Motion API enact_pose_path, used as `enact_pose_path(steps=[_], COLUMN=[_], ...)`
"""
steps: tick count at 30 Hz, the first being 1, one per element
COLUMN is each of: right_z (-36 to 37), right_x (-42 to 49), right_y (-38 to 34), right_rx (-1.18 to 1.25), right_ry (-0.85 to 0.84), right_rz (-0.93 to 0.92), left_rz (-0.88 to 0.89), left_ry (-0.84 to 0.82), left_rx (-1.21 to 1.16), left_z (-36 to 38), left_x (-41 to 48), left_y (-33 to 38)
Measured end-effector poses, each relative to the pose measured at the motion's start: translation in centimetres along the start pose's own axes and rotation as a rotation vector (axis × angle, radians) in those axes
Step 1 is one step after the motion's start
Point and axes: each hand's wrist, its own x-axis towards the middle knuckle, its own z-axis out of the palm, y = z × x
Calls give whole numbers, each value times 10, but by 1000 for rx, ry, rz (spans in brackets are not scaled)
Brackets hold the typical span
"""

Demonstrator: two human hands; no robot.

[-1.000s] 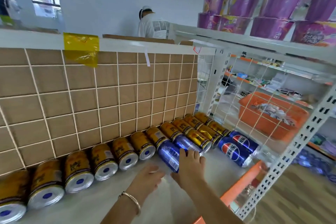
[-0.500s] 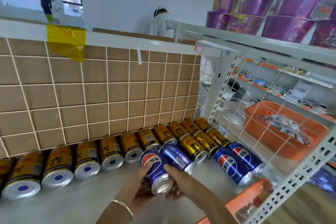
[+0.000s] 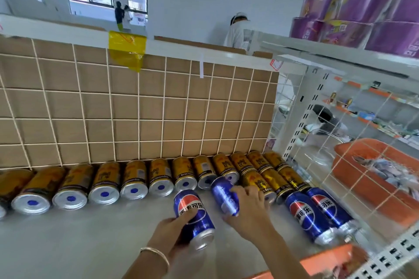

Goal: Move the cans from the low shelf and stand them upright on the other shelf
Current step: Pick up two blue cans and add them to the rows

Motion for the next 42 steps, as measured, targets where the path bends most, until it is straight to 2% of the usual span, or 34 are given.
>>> enact_pose_path(steps=[2, 5, 8, 13, 17, 22, 26, 30, 35, 40, 42], right_z=[3, 9, 14, 22, 27, 16, 14, 19, 41, 64, 71], right_x=[-1, 4, 7, 9, -1, -14, -38, -63, -110, -190, -215], right_y=[-5, -7, -13, -24, -36, -65, -106, -158, -235, -326, -361], right_rx=[161, 477, 792, 883, 1021, 1294, 1456, 1561, 1555, 1724, 1722], right_ry=[-9, -17, -333, -605, -646, -662, -838, -996, -1211, -1511, -1499], right_rz=[-14, 103, 243, 235, 247, 222, 160, 91, -28, 87, 135], left_rz=[5, 18, 13, -8, -20, 80, 172, 256, 312, 343, 350], left_ry=[7, -3, 29, 0, -27, -56, -67, 22, 138, 253, 329], left_rx=[-1, -22, -42, -119, -233, -330, -390, -402, -485, -532, -552], left_z=[-1, -3, -8, -18, -34, -55, -90, -146, -228, -312, -346], left_x=[-1, -6, -14, -29, -44, -69, -94, -128, -188, -251, -272], left_y=[-1, -2, 0, 4, 1, 3, 12, 17, 0, -21, -27])
